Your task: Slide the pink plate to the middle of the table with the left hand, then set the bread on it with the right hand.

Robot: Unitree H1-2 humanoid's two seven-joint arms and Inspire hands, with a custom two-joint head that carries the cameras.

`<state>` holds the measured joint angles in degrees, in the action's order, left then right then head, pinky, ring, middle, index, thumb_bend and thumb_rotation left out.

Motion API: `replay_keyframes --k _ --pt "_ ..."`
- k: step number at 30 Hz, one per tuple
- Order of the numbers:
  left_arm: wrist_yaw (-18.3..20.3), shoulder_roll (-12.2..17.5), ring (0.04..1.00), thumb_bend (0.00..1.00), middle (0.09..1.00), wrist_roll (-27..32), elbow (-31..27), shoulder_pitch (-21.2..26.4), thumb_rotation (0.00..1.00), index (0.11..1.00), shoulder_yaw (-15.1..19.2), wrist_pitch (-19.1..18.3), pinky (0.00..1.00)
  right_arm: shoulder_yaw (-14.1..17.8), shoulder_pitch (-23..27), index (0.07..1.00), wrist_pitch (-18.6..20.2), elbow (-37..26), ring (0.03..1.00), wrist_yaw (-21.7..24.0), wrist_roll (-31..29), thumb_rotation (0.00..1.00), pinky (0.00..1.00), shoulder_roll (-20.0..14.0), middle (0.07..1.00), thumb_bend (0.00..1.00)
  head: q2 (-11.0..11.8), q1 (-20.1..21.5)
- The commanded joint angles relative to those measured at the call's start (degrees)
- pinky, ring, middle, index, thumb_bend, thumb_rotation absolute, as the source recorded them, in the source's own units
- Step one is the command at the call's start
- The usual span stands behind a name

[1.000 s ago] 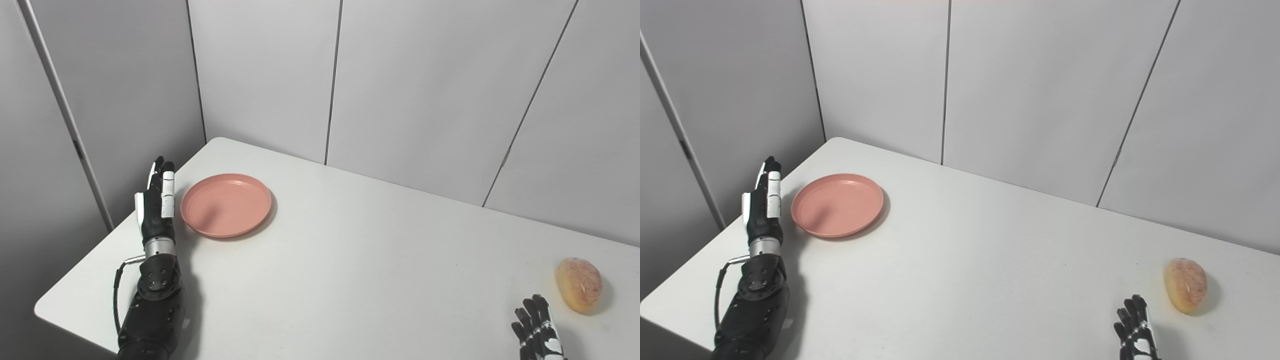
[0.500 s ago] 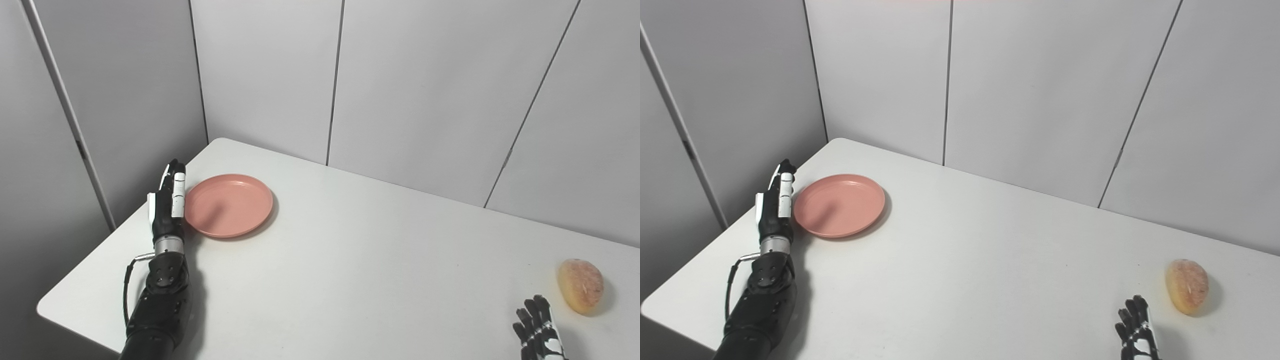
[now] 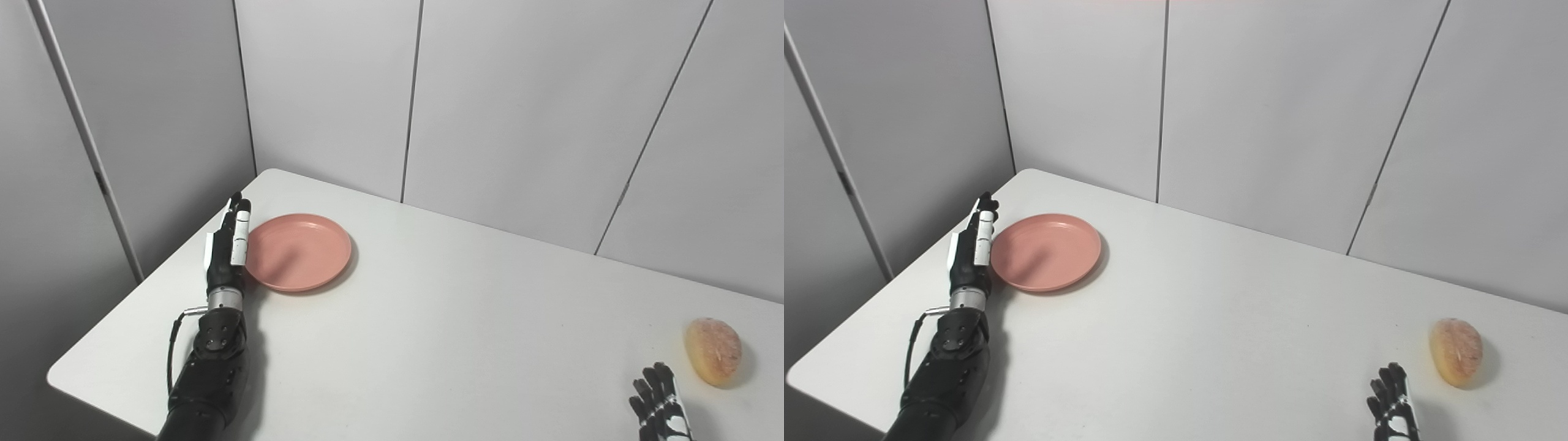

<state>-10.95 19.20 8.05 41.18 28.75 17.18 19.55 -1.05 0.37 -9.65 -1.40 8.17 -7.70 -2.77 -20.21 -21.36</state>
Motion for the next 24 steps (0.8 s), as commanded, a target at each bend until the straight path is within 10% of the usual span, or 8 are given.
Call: replay_keyframes --k 1,24 --pt "0.66 -1.46 0.970 0.73 0.950 0.33 0.07 -0.12 1.00 0.937 -0.47 0.75 1.00 0.14 -0.42 1.000 -1.08 -1.66 1.000 0.02 -0.17 0.99 1.00 -0.05 1.000 0.60 -0.11 -0.07" --pt "3.01 -5.20 0.968 0.71 0.946 2.57 -0.90 1.40 1.00 0.937 -1.28 -0.98 1.00 -0.17 -0.66 1.000 -0.40 -2.51 1.000 -0.51 0.46 0.98 1.00 0.37 1.000 0.61 -0.78 0.57"
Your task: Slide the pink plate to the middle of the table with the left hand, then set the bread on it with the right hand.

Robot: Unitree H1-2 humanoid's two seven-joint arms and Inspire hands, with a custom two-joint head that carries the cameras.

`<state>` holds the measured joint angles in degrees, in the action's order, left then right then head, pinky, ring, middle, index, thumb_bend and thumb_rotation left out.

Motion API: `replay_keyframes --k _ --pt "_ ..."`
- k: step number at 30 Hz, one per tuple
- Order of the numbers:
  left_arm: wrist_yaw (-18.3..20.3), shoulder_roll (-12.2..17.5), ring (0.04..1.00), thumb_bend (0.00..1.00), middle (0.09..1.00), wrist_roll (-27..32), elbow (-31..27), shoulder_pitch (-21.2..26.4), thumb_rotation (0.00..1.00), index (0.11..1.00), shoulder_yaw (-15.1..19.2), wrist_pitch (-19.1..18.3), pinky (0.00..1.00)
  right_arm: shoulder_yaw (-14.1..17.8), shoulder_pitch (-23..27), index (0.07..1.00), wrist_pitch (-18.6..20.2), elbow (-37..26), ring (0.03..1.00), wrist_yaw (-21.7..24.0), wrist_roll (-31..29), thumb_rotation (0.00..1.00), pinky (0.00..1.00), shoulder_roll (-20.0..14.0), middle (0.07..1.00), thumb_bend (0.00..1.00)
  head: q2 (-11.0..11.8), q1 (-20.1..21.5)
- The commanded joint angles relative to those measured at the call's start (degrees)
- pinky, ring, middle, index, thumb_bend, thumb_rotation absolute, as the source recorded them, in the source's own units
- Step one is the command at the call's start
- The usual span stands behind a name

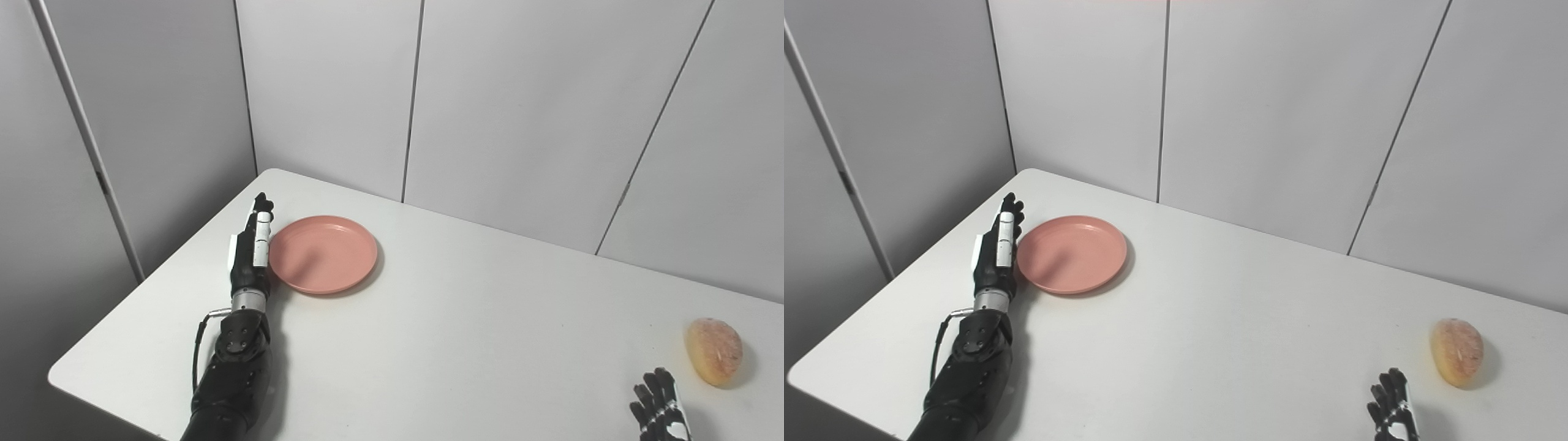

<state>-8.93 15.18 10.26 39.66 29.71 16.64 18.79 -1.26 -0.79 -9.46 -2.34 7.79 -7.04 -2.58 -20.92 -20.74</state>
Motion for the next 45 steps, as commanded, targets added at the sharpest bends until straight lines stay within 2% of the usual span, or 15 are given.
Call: replay_keyframes --k 1,11,14,19,23,32,45 --pt "1.09 -1.52 0.968 0.71 0.947 0.63 0.59 0.55 1.00 0.940 -0.67 -0.48 1.00 -0.01 0.45 1.000 -0.55 -1.70 1.000 -0.15 -0.02 0.98 1.00 0.18 1.000 0.61 -0.10 -0.01" --pt "1.63 -3.91 0.944 0.75 0.930 0.59 -0.46 0.77 1.00 0.925 -2.07 -1.12 1.00 -0.13 0.27 1.000 -0.19 -2.45 1.000 -0.46 0.92 0.98 1.00 0.24 1.000 0.61 -0.35 0.28" --pt "1.52 -4.85 0.920 0.73 0.912 0.78 -1.09 0.73 1.00 0.913 -2.50 -1.59 0.96 -0.14 0.31 1.000 -0.64 -2.31 1.000 -0.44 1.29 0.99 1.00 0.18 1.000 0.58 -0.35 0.28" --pt "3.14 -6.80 0.894 0.72 0.880 1.58 -4.24 0.22 1.00 0.888 -3.78 -4.85 0.95 -0.02 0.28 1.000 -0.67 -2.37 1.000 -0.48 1.34 0.99 1.00 0.05 0.994 0.56 -0.61 0.28" --pt "3.70 -7.69 0.869 0.73 0.858 0.73 -4.67 0.38 1.00 0.875 -4.83 -5.66 0.92 -0.12 0.22 1.000 -0.41 -2.57 1.000 -0.03 0.86 0.99 1.00 -0.19 1.000 0.54 -0.81 0.48" --pt "4.41 -9.54 0.876 0.74 0.861 0.03 -7.28 -0.06 1.00 0.867 -7.51 -8.32 0.91 -0.01 0.09 0.992 0.17 -3.08 1.000 -0.38 0.94 0.98 1.00 0.05 0.993 0.52 -1.25 0.95" --pt "5.98 -12.30 0.885 0.73 0.873 -0.28 -6.62 0.94 1.00 0.867 -9.36 -7.41 0.92 -0.35 0.19 0.985 1.10 -3.94 1.000 -1.46 1.77 0.95 1.00 0.59 0.985 0.52 -1.63 2.52"
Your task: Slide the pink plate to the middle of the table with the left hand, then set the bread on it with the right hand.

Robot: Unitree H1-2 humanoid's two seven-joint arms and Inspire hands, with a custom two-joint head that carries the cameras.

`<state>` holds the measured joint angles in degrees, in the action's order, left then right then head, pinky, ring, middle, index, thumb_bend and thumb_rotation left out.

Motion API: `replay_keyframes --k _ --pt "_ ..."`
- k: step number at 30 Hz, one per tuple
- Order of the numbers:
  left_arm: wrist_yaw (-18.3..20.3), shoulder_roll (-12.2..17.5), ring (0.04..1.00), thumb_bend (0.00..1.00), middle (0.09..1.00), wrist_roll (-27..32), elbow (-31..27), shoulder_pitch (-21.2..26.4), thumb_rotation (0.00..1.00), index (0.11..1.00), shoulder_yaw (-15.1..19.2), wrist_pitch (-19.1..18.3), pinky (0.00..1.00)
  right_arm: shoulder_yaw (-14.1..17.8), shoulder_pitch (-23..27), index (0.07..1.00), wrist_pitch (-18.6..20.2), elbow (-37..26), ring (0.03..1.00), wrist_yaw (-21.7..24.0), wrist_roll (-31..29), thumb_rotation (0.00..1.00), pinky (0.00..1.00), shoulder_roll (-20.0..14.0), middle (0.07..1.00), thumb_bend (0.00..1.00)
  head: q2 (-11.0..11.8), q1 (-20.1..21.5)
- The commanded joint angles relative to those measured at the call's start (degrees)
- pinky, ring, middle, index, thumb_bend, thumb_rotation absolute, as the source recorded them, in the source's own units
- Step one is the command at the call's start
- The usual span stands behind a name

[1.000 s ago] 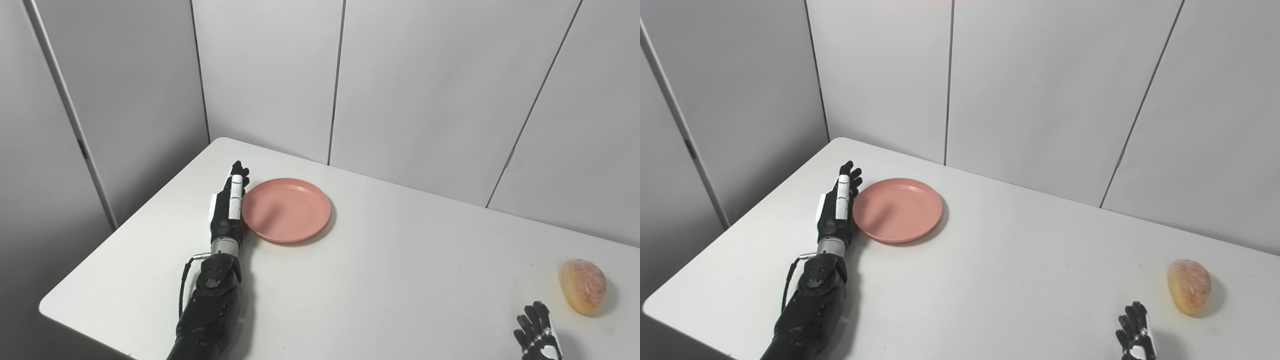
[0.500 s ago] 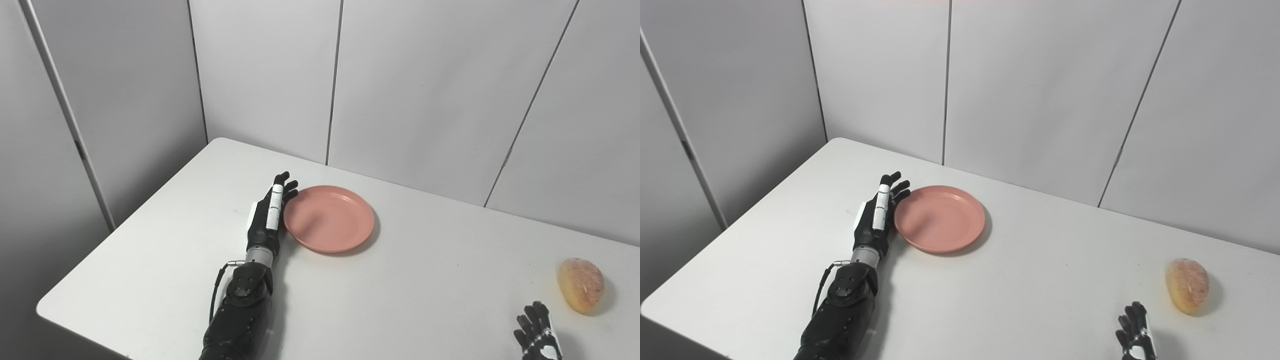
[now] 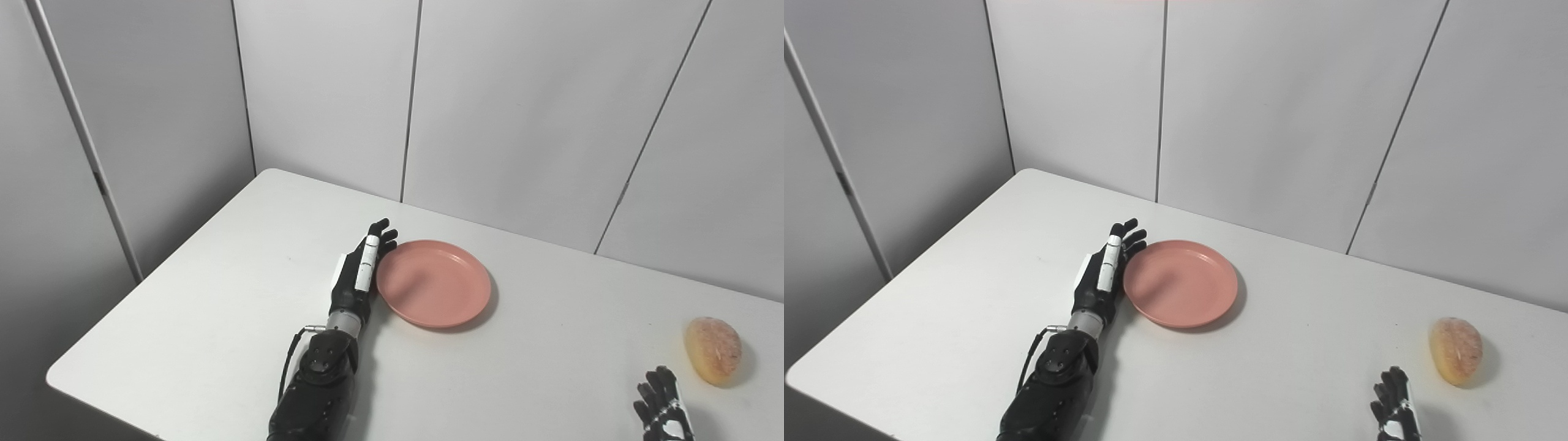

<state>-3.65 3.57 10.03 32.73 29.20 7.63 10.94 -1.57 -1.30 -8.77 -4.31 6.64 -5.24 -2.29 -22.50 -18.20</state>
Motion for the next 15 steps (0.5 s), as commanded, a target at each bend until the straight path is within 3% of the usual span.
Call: replay_keyframes --k 1,11,15 --pt "0.75 -0.93 0.885 0.74 0.874 -0.07 0.43 1.57 1.00 0.866 -0.37 0.51 0.93 -0.07 0.70 0.983 0.19 -2.00 1.000 -0.36 0.13 0.94 1.00 0.32 0.984 0.51 -0.11 0.07" --pt "1.47 -2.41 0.881 0.75 0.874 -0.34 0.39 2.22 1.00 0.867 -1.27 0.08 0.92 -0.12 0.53 0.975 -0.27 -2.38 0.990 -0.35 0.85 0.91 1.00 0.38 0.966 0.46 -1.20 2.11" --pt "2.13 -3.07 0.886 0.75 0.881 0.11 0.27 2.16 1.00 0.866 -1.42 -0.52 0.93 -0.30 0.61 0.965 -0.13 -2.30 0.989 -0.51 1.21 0.88 1.00 0.67 0.960 0.49 -2.05 3.65"
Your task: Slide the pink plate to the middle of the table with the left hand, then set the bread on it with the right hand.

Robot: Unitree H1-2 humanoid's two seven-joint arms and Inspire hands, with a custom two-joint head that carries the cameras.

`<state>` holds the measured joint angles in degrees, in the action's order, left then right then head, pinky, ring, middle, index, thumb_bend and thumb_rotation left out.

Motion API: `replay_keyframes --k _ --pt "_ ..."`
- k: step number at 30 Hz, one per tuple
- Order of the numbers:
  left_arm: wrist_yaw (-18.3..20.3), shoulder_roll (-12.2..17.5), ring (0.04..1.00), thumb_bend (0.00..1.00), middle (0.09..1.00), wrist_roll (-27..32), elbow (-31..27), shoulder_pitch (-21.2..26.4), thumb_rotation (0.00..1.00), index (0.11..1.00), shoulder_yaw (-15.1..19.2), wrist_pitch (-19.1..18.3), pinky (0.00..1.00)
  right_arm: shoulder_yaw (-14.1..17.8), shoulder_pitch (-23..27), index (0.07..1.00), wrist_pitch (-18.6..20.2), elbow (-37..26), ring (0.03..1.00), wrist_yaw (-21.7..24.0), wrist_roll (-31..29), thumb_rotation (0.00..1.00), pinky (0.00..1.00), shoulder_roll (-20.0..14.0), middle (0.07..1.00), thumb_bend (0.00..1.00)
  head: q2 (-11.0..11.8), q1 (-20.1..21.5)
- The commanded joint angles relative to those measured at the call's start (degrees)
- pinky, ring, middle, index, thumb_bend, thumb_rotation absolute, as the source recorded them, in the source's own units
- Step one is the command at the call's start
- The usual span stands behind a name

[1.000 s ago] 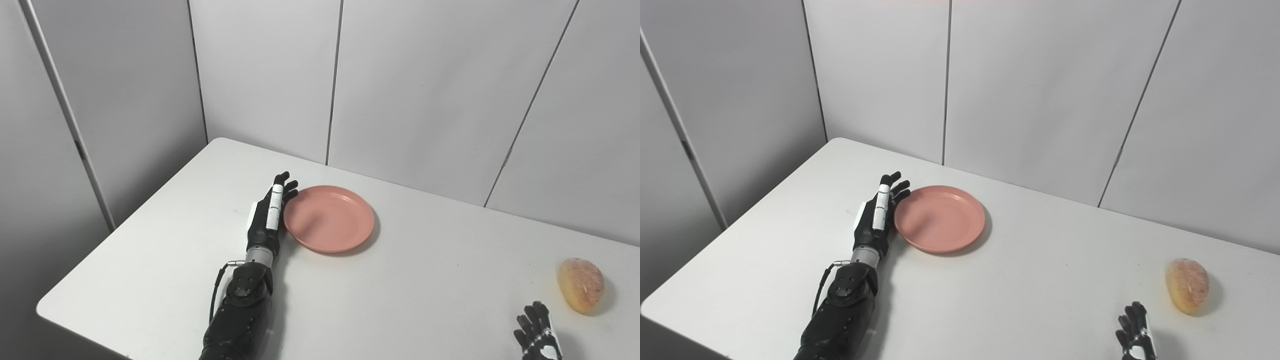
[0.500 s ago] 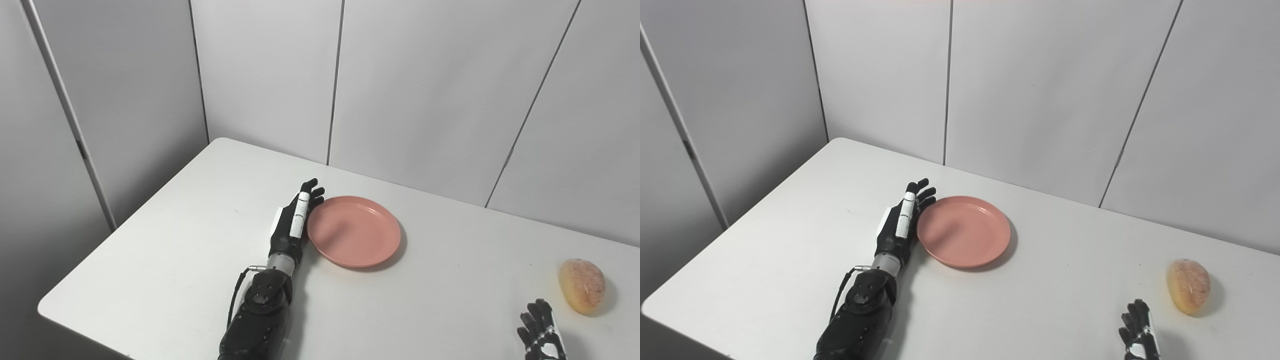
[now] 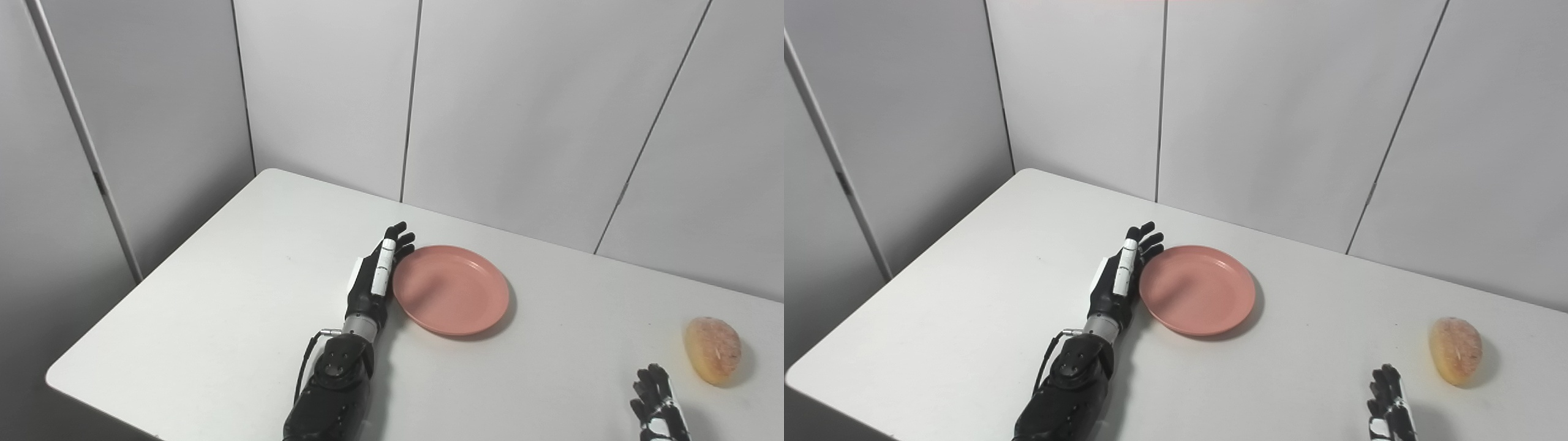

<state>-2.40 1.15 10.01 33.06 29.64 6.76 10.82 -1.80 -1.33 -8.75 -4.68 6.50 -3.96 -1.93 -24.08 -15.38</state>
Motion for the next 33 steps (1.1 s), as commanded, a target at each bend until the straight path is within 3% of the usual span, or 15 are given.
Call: replay_keyframes --k 1,6,9,17,24,33 --pt "1.02 -0.79 0.886 0.75 0.881 0.19 -0.06 1.72 1.00 0.866 -0.54 -0.55 0.93 -0.12 0.64 0.965 -0.20 -1.93 0.989 -0.42 0.17 0.88 1.00 0.34 0.960 0.49 -0.55 1.00" --pt "1.18 -1.22 0.907 0.76 0.902 -0.23 -0.87 1.21 1.00 0.879 -0.85 -1.05 0.95 -0.44 0.75 0.956 -1.73 -1.56 0.960 -0.75 1.46 0.87 1.00 0.55 0.950 0.50 -2.18 5.11" --pt "1.25 -1.32 0.909 0.75 0.902 -0.30 -1.20 1.00 1.00 0.877 -0.94 -1.20 0.94 -0.36 0.78 0.935 -1.70 -1.34 0.945 -0.88 0.65 0.80 1.00 1.05 0.928 0.55 -2.88 6.95" --pt "2.00 -1.24 0.900 0.74 0.894 -0.23 -2.40 0.39 1.00 0.871 -1.37 -2.19 0.93 -1.06 1.07 0.931 -1.90 -0.68 0.927 -1.59 2.31 0.81 1.00 2.00 0.917 0.59 -4.84 13.43" --pt "3.78 -0.22 0.897 0.75 0.898 0.77 -4.23 -0.57 1.00 0.885 -1.14 -4.53 0.94 -2.02 1.56 0.918 -1.21 -0.06 0.919 -2.81 3.96 0.82 1.00 3.91 0.904 0.63 -5.37 19.51" --pt "7.11 0.99 0.897 0.74 0.904 2.38 -5.57 -1.55 1.00 0.889 -0.73 -6.04 0.94 -3.90 2.13 0.937 0.98 -0.29 0.940 -3.14 4.81 0.85 1.00 5.60 0.927 0.64 -5.54 23.78"
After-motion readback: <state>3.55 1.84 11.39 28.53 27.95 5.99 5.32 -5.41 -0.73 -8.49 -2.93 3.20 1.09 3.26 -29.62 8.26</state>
